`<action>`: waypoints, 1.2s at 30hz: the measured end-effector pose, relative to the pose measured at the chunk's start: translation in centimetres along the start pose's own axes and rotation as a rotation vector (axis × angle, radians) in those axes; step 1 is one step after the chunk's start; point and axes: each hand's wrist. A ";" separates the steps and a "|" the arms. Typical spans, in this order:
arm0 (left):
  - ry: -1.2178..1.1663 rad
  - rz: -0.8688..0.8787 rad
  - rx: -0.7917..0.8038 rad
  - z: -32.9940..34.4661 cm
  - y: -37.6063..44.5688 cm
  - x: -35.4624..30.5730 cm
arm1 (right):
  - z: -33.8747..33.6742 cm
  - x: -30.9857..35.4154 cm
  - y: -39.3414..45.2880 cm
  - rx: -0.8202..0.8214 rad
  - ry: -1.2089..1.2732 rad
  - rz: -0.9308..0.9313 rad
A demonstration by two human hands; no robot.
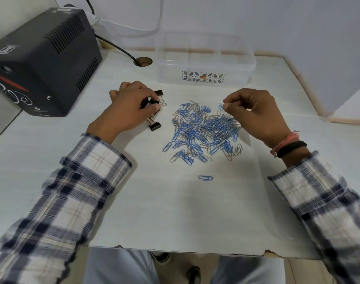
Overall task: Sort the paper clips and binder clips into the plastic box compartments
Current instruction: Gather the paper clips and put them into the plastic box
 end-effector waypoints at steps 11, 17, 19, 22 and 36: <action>-0.126 0.257 0.513 0.3 0.3 -6.2 | -1.3 0.9 -1.3 0.420 -0.742 -0.067; -0.228 0.338 0.292 1.3 1.1 -6.2 | -0.8 0.9 -0.7 0.376 -0.545 -0.170; -0.273 0.341 0.213 0.9 1.1 -6.0 | -1.2 1.0 -0.7 0.320 -0.469 -0.171; -0.258 0.282 0.327 0.2 1.0 -6.0 | -1.7 1.2 -0.7 0.328 -0.525 -0.103; -0.330 0.129 0.219 0.3 1.9 -8.5 | 1.6 2.7 -2.0 0.169 -0.500 -0.105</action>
Point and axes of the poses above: each hand's wrist, its own y-axis towards the middle knuckle, its own z-axis out of the palm, x = y × z, and after that the axes turned 15 degrees about z, right-handed
